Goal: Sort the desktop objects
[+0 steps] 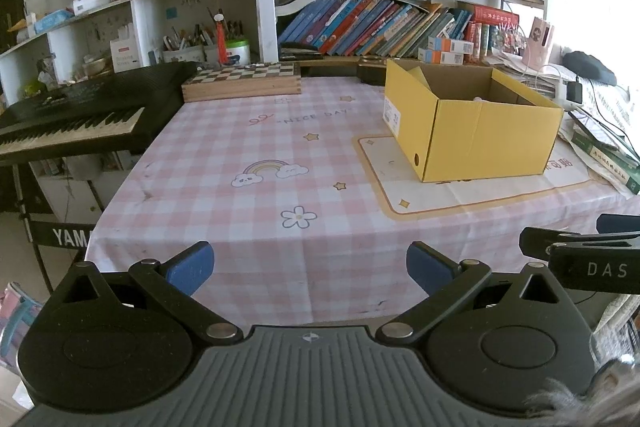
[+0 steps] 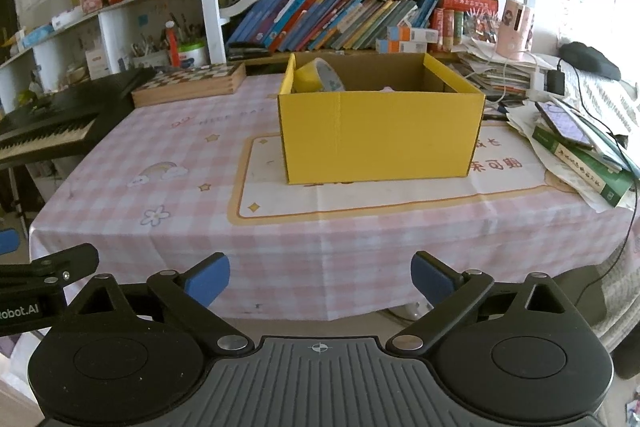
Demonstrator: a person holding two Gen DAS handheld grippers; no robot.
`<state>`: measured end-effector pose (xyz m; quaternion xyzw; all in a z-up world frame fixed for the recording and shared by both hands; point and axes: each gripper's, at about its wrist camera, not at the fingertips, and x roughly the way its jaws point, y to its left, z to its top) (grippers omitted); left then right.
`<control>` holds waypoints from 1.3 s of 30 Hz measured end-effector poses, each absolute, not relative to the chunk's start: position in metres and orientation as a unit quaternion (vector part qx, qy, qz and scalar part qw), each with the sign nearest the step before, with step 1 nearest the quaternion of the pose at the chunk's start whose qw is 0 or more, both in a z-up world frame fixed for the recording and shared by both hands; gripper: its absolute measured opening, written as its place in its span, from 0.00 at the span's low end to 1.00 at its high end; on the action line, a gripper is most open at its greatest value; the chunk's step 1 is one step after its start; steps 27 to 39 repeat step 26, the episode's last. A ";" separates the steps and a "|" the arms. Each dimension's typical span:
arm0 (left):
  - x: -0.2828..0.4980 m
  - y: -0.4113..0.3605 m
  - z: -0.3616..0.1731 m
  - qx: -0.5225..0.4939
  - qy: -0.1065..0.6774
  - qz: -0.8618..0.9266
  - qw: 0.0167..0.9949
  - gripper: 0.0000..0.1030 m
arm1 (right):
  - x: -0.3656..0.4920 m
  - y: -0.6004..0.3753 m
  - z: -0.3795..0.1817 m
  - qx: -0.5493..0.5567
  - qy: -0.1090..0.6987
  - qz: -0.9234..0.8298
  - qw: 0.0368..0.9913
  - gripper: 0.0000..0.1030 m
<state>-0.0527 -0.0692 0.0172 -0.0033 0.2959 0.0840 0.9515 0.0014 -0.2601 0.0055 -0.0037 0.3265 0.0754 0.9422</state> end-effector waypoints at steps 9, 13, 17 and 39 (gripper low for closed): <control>-0.050 -0.071 0.015 -0.003 0.297 0.081 0.951 1.00 | 0.004 -0.258 0.004 -0.005 0.329 0.080 0.941 0.96; -0.048 -0.074 0.014 0.006 0.301 0.081 0.950 1.00 | 0.004 -0.258 0.004 -0.004 0.330 0.080 0.941 0.96; -0.048 -0.076 0.014 0.007 0.303 0.081 0.950 1.00 | 0.005 -0.259 0.003 -0.004 0.331 0.080 0.940 0.96; -0.047 -0.077 0.014 0.002 0.305 0.081 0.949 1.00 | 0.005 -0.262 -0.001 -0.003 0.336 0.082 0.938 0.96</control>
